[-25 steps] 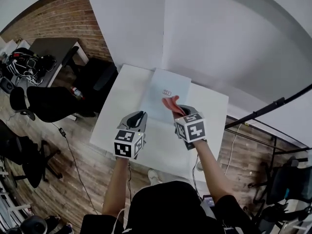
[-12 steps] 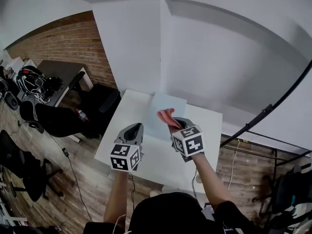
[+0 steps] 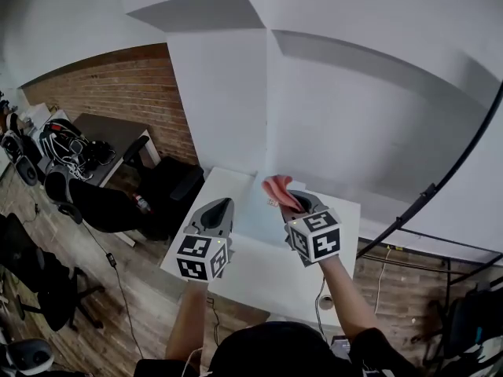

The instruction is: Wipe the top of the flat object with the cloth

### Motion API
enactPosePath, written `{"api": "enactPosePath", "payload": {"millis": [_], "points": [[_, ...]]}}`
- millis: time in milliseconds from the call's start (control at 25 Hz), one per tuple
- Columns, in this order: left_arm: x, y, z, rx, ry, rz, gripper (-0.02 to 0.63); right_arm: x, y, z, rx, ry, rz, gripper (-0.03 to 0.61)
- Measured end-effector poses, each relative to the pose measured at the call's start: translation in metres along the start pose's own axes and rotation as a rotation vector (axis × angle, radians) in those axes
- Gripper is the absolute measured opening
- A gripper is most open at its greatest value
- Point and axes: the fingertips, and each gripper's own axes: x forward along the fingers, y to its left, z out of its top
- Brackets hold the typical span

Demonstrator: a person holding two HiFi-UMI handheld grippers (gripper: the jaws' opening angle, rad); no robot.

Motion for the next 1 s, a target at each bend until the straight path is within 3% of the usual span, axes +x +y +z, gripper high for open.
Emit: {"api": "enactPosePath", "payload": {"millis": [400, 1000], "points": [[-0.001, -0.015, 0.038, 0.054, -0.068, -0.022, 0.015, -0.014, 0.008, 0.033, 0.003, -0.098, 0.023, 0.044], [0.007, -0.026, 0.041, 0.036, -0.083, -0.040, 0.015, -0.021, 0.005, 0.033, 0.008, -0.115, 0.027, 0.044]]}}
